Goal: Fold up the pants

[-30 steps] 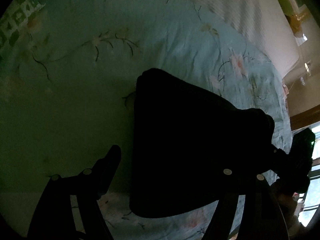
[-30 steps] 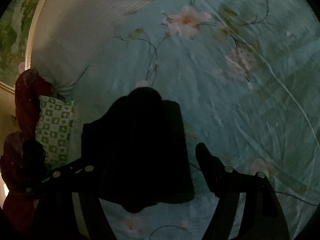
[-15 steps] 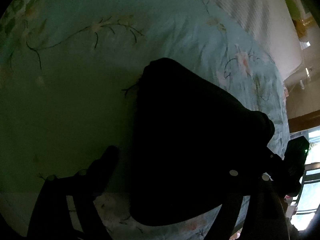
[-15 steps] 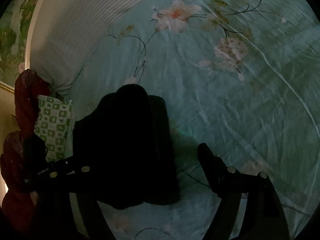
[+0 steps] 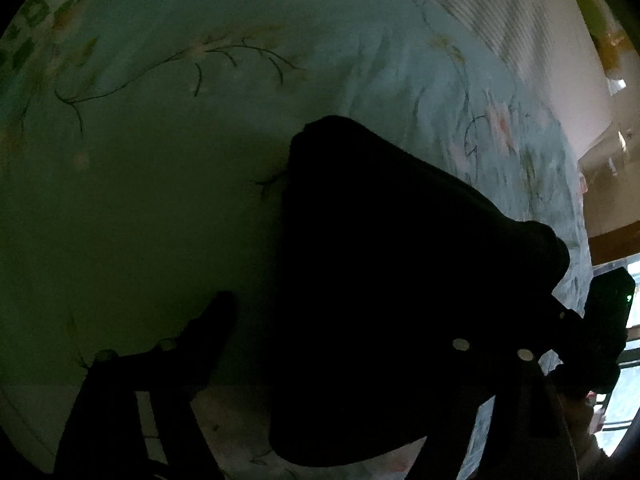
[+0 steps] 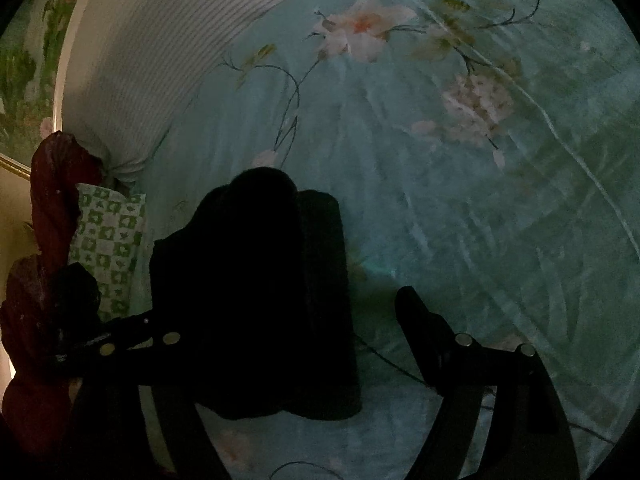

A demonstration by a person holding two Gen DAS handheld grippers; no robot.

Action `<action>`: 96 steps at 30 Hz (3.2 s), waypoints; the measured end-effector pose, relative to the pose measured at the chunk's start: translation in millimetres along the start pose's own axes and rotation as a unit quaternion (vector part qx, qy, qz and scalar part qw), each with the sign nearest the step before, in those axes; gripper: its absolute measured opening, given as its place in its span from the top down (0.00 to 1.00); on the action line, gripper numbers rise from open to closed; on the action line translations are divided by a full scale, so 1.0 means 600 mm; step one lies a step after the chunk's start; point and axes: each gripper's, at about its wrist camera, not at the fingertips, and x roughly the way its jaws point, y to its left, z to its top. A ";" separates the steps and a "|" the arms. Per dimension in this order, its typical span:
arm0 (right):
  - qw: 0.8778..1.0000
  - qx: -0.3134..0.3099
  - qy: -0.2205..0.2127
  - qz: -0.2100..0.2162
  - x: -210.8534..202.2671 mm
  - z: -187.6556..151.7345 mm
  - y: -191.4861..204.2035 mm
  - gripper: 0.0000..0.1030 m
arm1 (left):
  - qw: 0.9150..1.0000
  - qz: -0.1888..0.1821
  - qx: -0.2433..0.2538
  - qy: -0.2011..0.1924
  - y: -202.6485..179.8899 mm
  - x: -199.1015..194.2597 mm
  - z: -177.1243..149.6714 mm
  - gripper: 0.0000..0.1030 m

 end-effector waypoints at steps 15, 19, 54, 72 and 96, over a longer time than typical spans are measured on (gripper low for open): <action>0.998 -0.025 0.032 0.055 -0.006 -0.009 0.037 0.57 | 0.999 -0.024 0.028 -0.039 -0.026 -0.047 -0.018 0.69; 0.996 -0.045 0.026 0.067 -0.020 0.002 0.065 0.59 | 0.998 -0.034 0.025 -0.055 -0.020 -0.077 -0.018 0.71; 0.982 -0.154 0.085 0.063 0.144 0.071 0.232 0.59 | 0.993 0.037 -0.043 -0.106 0.128 -0.114 0.036 0.69; 0.979 -0.198 0.046 -0.002 0.121 0.072 0.230 0.34 | 0.990 0.071 -0.044 -0.112 0.119 -0.123 0.024 0.37; 0.962 -0.271 -0.010 -0.022 0.037 -0.009 0.276 0.19 | 0.981 0.127 -0.034 -0.143 0.077 -0.173 -0.060 0.25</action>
